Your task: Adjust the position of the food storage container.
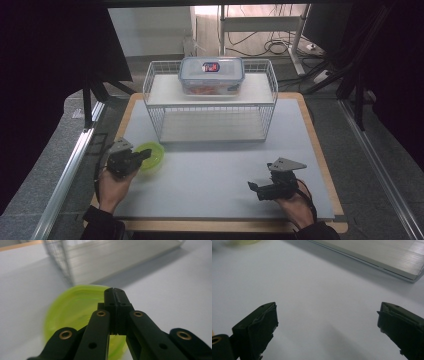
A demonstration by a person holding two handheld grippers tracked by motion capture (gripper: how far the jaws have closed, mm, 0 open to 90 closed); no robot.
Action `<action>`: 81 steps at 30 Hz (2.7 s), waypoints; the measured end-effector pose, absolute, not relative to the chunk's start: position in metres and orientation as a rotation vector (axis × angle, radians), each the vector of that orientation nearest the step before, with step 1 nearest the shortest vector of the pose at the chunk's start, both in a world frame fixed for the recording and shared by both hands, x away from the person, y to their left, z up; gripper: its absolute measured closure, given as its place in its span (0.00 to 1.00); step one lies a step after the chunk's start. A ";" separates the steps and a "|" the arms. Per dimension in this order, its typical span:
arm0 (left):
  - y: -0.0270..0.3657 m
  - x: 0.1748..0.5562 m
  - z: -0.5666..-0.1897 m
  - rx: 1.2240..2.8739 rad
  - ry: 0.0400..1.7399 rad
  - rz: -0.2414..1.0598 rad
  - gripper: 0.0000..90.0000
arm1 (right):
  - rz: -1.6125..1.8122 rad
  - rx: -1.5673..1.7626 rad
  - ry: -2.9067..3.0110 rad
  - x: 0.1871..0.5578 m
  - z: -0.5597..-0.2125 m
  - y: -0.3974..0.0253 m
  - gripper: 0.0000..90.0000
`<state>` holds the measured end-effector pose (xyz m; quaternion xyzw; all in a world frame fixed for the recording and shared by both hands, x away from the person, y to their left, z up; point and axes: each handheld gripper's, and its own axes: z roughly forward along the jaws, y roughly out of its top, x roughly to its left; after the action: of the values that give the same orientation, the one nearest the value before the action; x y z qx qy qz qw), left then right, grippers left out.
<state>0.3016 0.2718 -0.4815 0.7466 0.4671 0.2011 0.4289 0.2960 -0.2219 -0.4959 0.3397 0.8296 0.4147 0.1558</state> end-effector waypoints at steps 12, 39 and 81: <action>0.319 0.313 -0.501 1.800 1.353 0.557 1.00 | 1.168 0.968 2.392 0.297 -0.499 -0.220 0.03; 0.273 0.334 -0.512 1.900 1.312 0.469 1.00 | 1.127 0.966 2.420 0.297 -0.502 -0.217 0.05; 0.182 0.284 -0.527 2.167 1.025 0.223 1.00 | 1.118 0.991 2.410 0.299 -0.502 -0.221 0.05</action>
<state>0.2837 0.1818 -0.5273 0.8400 0.3975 0.0864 0.3590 0.2986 -0.2214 -0.5025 0.3455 0.8399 0.3898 0.1524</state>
